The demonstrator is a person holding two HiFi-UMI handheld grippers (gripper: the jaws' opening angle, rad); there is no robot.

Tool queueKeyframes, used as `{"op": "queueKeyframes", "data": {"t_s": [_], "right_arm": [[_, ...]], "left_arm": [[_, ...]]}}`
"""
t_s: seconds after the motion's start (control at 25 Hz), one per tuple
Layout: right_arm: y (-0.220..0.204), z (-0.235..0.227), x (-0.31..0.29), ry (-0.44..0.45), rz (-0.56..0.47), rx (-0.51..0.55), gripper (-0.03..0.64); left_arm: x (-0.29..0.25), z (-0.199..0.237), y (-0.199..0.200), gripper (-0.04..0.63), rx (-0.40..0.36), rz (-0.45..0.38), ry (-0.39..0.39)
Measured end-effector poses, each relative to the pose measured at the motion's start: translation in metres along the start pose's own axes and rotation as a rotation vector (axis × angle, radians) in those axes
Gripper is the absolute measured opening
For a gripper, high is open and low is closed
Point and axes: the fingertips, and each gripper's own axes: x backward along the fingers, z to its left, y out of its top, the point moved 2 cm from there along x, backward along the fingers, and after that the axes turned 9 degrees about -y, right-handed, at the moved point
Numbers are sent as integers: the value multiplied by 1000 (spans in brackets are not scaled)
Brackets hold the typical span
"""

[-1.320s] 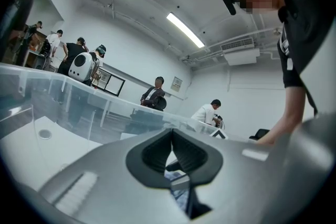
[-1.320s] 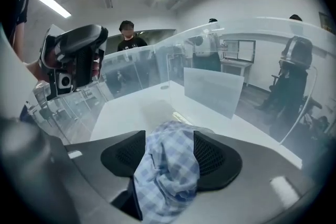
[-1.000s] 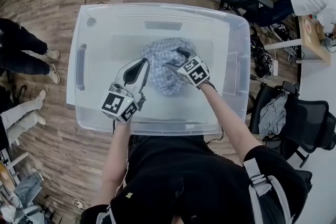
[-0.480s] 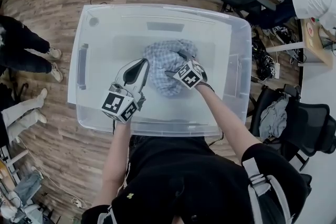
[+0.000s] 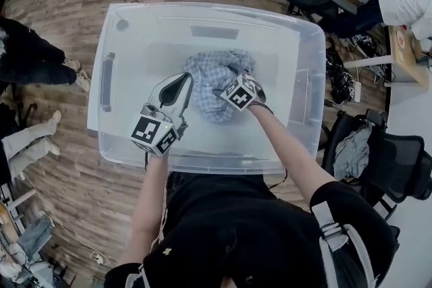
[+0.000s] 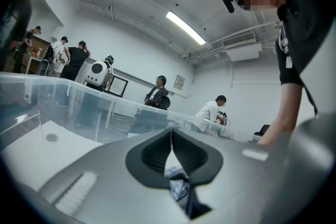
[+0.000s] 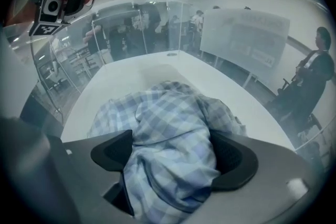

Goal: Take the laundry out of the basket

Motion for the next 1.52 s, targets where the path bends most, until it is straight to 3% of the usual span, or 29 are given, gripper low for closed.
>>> {"op": "queueKeyframes", "data": {"t_s": [0.2,0.44,0.64,0.8,1.16,1.52], "right_arm": [[-1,-1,-7,-34,30,30,428],[-3,-4,-10,-137,36,91,313],[-1,-10,-10,-166,45,75,232],[0,-11,-9,-175,52,53,206],[0,-26,10,-155,32,-130,158],[25,-38,58,-183,-71,-226,146]], "left_arm": [[0,1,1,8,-2,-5,6],[1,2,2,8,4,-15,13],[2,2,3,8,3,-20,11],[3,1,3,8,3,-23,9],[3,0,7,8,-1,-39,1],[4,-6,10,8,-11,-61,-22]]}}
